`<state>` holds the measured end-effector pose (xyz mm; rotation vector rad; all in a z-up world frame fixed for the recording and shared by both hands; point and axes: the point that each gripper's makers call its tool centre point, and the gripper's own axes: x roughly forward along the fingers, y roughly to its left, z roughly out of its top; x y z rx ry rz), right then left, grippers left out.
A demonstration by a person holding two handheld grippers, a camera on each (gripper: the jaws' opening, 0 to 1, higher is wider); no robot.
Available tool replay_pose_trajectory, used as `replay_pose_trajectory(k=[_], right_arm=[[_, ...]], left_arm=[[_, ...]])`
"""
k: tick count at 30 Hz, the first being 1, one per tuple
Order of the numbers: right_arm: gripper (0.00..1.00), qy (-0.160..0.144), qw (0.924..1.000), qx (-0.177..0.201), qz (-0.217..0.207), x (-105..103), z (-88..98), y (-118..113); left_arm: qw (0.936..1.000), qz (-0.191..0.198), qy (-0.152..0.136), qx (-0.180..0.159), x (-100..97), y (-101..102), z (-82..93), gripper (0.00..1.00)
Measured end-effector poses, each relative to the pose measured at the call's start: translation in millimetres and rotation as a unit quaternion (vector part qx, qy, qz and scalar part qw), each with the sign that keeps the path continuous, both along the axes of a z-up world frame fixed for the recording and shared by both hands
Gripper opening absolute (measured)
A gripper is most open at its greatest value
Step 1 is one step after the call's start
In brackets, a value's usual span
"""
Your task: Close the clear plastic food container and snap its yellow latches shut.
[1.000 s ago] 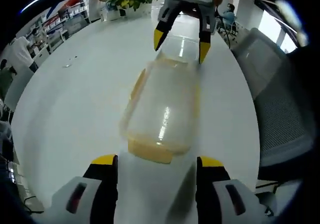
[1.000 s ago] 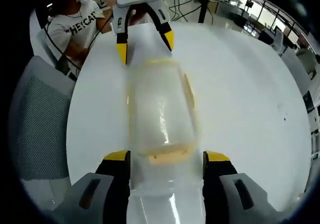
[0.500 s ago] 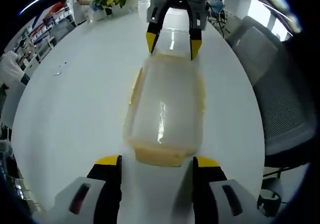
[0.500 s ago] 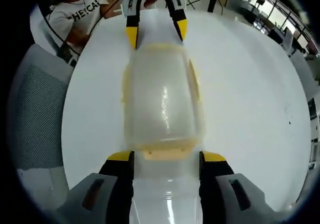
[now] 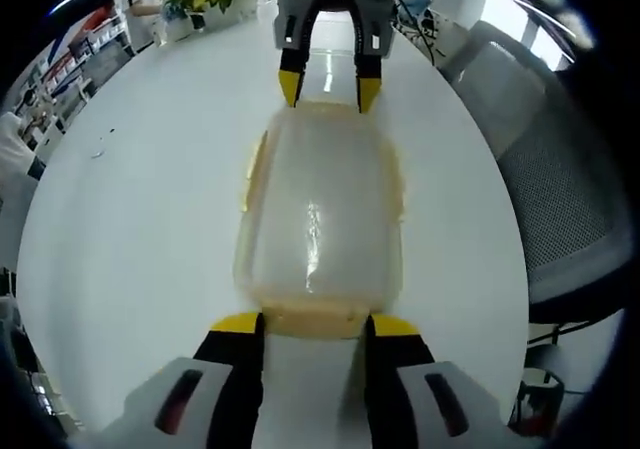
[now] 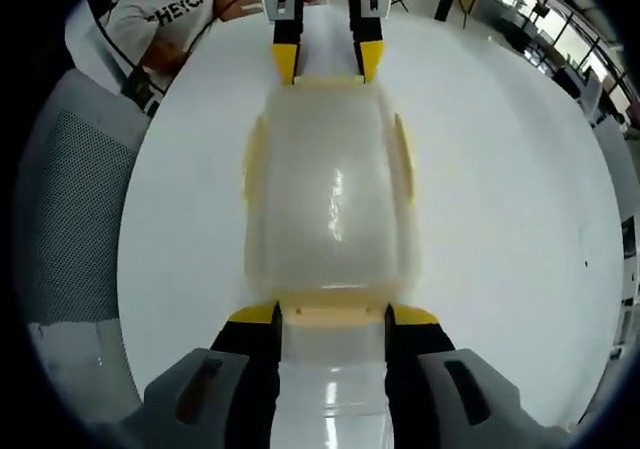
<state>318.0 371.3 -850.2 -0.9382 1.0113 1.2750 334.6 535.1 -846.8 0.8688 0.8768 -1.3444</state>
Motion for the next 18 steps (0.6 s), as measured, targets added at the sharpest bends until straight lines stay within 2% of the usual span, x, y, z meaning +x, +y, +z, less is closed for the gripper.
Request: replay_pose_trajectory(k=[6, 11, 15, 18], right_arm=[[0.36, -0.001, 1.0000, 0.000, -0.006, 1.3, 0.4, -0.3], [0.35, -0.002, 1.0000, 0.003, 0.000, 1.6, 0.6, -0.6], [0.35, -0.003, 0.9999, 0.008, 0.008, 0.4, 6.1, -0.4], [0.35, -0.008, 0.9998, 0.016, 0.012, -0.1, 13.1, 1.5]], left_arm=[[0.9999, 0.006, 0.001, -0.012, 0.4, 0.3, -0.1, 0.33], [1.0000, 0.003, -0.003, -0.006, -0.6, -0.3, 0.0, 0.32], [1.0000, 0.000, -0.002, 0.001, -4.7, 1.3, 2.0, 0.32], [1.0000, 0.005, -0.008, 0.000, -5.6, 4.4, 9.6, 0.32]])
